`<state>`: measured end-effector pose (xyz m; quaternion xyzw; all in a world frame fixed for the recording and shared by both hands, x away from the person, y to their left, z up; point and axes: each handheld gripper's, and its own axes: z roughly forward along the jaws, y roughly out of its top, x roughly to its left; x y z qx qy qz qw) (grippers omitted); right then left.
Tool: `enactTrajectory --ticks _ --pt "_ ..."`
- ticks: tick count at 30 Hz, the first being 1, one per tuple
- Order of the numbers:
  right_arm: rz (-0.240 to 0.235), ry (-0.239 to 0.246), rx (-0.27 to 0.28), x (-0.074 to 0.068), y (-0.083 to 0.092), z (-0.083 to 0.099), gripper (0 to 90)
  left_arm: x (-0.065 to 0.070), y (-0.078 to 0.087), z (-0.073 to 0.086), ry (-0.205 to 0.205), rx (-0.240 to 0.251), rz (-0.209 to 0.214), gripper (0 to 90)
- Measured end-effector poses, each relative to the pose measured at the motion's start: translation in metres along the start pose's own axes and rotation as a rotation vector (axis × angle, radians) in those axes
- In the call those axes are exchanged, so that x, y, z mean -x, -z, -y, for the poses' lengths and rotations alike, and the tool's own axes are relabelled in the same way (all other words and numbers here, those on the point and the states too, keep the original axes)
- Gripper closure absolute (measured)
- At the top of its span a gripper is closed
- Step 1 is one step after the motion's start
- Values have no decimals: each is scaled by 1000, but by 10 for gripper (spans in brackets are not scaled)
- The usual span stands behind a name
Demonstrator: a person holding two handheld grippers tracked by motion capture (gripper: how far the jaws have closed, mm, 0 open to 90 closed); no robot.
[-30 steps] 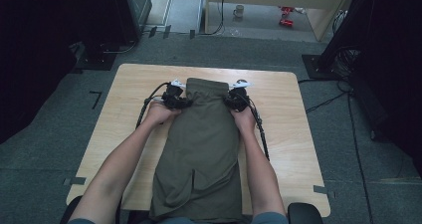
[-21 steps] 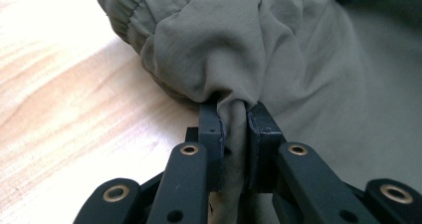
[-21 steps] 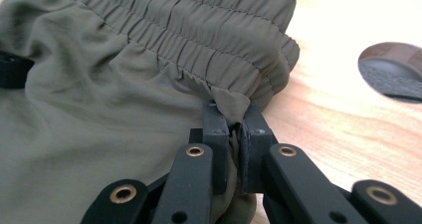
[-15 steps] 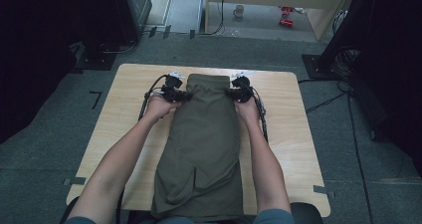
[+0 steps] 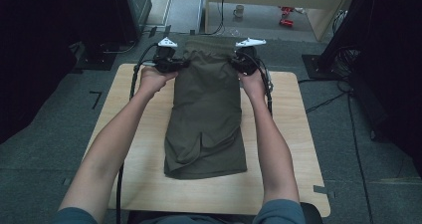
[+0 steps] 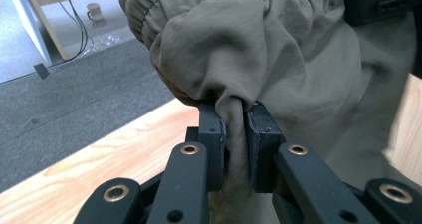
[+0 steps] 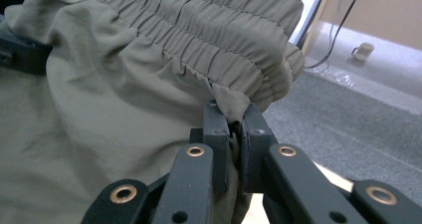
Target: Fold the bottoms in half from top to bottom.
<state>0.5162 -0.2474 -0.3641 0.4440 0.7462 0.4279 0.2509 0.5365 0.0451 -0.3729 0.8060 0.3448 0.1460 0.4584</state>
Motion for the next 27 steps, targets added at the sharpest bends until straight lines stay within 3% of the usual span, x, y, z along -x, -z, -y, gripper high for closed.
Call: enactTrajectory --ticks 2,10,13,18,21,27 --pt "-18 -12 -28 -3 0 7 847 4 1 8 -16 -12 -4 808" --pt "-54 47 -90 -21 11 38 844 20 15 36 -55 -55 25 808" --pt "-80 42 -94 -26 19 45 843 26 21 45 -62 -58 34 808" --pt "-111 21 -97 -31 28 57 841 34 29 62 -23 -55 78 807" --pt "-130 23 -114 -38 34 69 839 43 35 71 -54 -71 80 807" --pt "-161 10 -115 -43 43 83 835 56 45 83 -76 -77 79 804"
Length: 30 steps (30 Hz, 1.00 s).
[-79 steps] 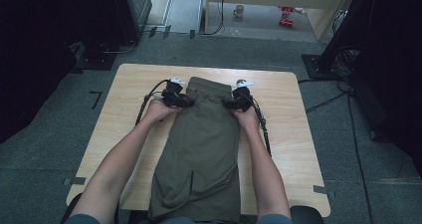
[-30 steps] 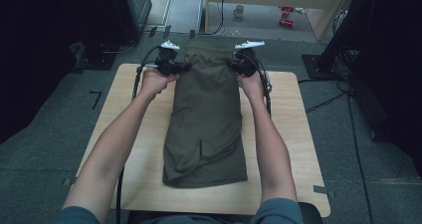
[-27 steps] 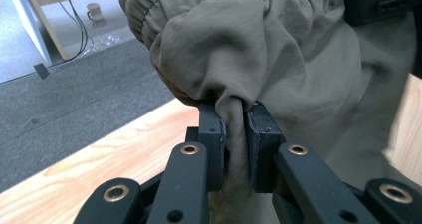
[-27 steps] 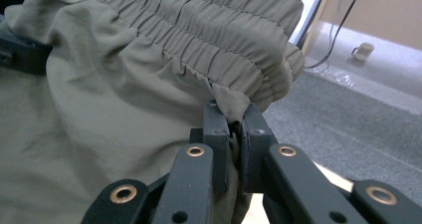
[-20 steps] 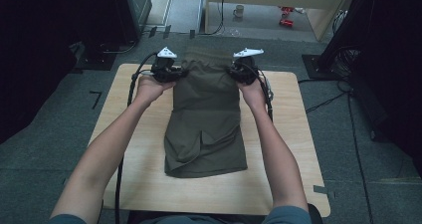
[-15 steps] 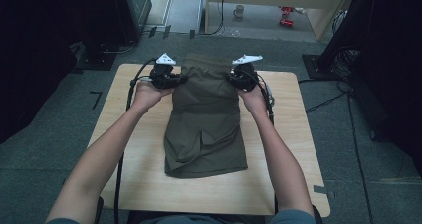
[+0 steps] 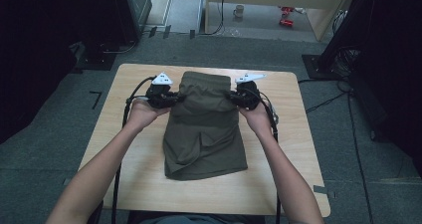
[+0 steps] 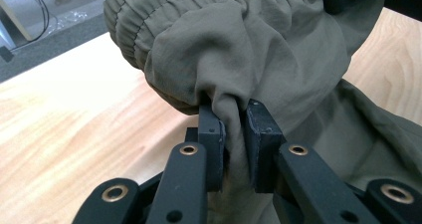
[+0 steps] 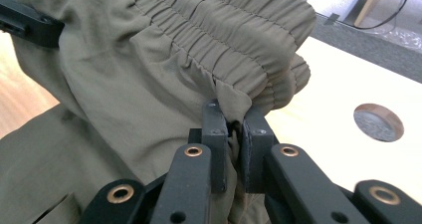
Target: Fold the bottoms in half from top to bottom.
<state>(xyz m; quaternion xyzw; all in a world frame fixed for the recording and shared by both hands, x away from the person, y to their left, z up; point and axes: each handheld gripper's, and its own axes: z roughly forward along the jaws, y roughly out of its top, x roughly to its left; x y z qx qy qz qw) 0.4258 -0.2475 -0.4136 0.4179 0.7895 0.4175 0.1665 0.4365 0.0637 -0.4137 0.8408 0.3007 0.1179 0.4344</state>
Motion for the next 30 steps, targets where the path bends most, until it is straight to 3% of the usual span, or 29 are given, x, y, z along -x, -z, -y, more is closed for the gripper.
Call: enactTrajectory --ticks 2,11,19,22,26,30 --pt "-8 -1 3 -3 2 7 832 6 2 6 5 5 -5 803" --pt "-38 -9 -34 -16 3 40 829 32 4 36 -48 -12 -22 796" --pt "-60 -13 -88 -26 -7 70 817 42 0 65 8 -91 40 783" --pt "-56 3 -130 -33 -13 81 815 45 -4 75 -10 -142 55 773" --pt "-59 9 -148 -36 -15 90 815 47 -10 88 6 -167 73 774" --pt "-59 22 -165 -40 -19 100 816 47 -17 94 -12 -187 62 775"
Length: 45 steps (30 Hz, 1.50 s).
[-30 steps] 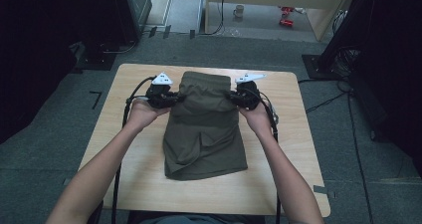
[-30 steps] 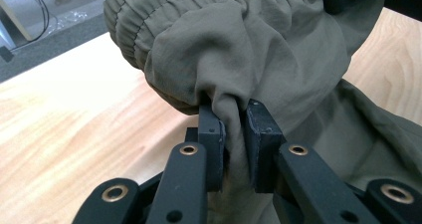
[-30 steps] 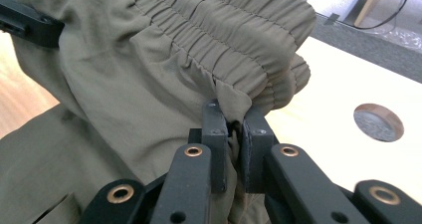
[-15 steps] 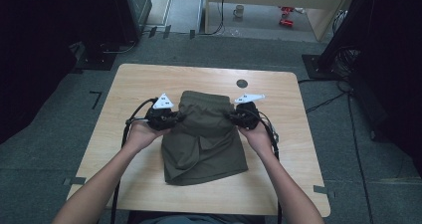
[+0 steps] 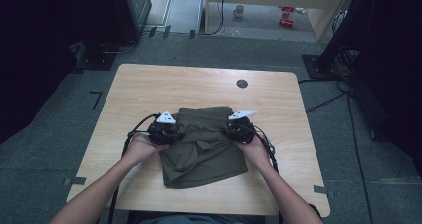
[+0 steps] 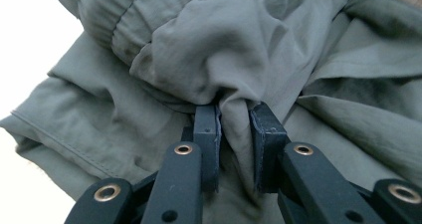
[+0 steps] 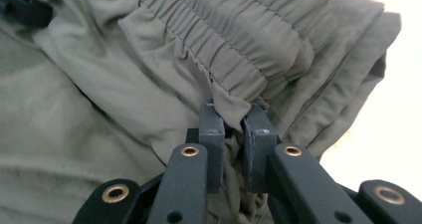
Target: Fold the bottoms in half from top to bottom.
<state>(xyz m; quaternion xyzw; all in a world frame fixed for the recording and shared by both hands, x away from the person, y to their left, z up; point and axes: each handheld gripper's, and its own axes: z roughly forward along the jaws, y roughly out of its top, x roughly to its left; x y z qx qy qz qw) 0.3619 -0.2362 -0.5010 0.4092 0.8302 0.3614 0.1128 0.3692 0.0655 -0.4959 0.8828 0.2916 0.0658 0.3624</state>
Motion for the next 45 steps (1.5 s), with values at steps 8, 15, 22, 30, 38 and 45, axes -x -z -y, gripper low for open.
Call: enactTrajectory --ticks 8,15,22,30,38,45 --pt "14 -13 32 -1 -8 5 804 -20 -10 -8 1 28 -60 776" --pt "52 -19 65 1 -16 1 758 -39 -18 -13 56 73 -60 753" --pt "9 -54 80 5 0 -8 550 -44 3 -20 120 81 4 637" --pt "18 -81 148 20 33 -17 691 -59 27 -36 120 91 8 736" --pt "93 -132 127 47 19 -28 892 -88 12 -60 141 62 -17 885" --pt "83 -205 118 62 -4 -36 900 -104 -12 -64 218 60 -28 894"
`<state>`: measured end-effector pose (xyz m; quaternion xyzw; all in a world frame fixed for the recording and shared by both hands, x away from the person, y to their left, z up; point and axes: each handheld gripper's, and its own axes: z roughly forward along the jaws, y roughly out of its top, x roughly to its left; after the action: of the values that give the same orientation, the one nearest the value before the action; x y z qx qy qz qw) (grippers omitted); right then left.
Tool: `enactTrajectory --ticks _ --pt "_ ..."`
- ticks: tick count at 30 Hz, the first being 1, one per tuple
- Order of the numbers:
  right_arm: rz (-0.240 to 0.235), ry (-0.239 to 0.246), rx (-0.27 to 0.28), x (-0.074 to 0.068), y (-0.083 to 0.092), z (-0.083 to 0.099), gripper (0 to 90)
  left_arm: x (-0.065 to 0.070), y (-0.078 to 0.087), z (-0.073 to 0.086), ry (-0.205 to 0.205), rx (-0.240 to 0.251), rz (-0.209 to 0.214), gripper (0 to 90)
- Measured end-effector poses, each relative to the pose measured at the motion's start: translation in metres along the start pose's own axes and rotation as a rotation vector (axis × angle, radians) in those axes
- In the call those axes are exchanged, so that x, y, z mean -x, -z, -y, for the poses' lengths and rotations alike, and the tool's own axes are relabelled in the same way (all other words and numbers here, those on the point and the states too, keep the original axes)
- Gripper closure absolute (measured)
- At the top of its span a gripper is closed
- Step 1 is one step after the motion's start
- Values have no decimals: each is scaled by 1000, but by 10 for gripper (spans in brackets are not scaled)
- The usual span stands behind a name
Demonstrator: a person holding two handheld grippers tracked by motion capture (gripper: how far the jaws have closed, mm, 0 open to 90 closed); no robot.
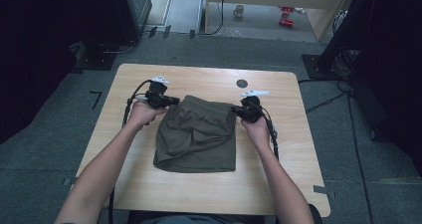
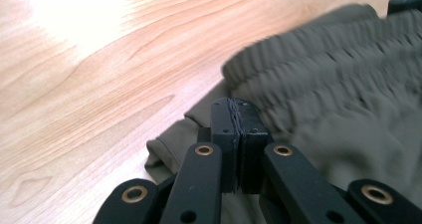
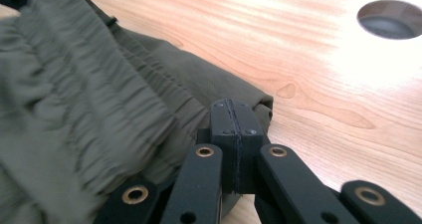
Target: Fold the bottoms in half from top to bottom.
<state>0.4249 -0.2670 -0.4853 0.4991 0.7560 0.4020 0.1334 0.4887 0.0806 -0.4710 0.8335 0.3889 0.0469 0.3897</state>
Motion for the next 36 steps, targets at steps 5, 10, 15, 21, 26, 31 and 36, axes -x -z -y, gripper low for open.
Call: enactTrajectory --ticks 5,10,15,21,26,31,36 --pt "-3 -5 -63 5 -20 4 900 -1 -16 5 -8 -55 7 900" --pt "-5 1 -79 7 -26 8 900 4 -26 8 -48 -92 -3 900" --pt "-9 -4 -63 8 -30 8 900 9 -33 12 -86 -86 -22 900" --pt "-10 20 -63 1 -34 4 900 12 -33 13 -94 -73 -33 900" --pt "-57 16 -35 -3 -30 1 855 13 -23 13 -90 -6 28 881" --pt "-93 11 -2 -4 -17 -1 831 18 -9 14 -127 7 45 795" --pt "-119 34 -7 -10 -6 0 827 29 4 15 -183 9 50 779"
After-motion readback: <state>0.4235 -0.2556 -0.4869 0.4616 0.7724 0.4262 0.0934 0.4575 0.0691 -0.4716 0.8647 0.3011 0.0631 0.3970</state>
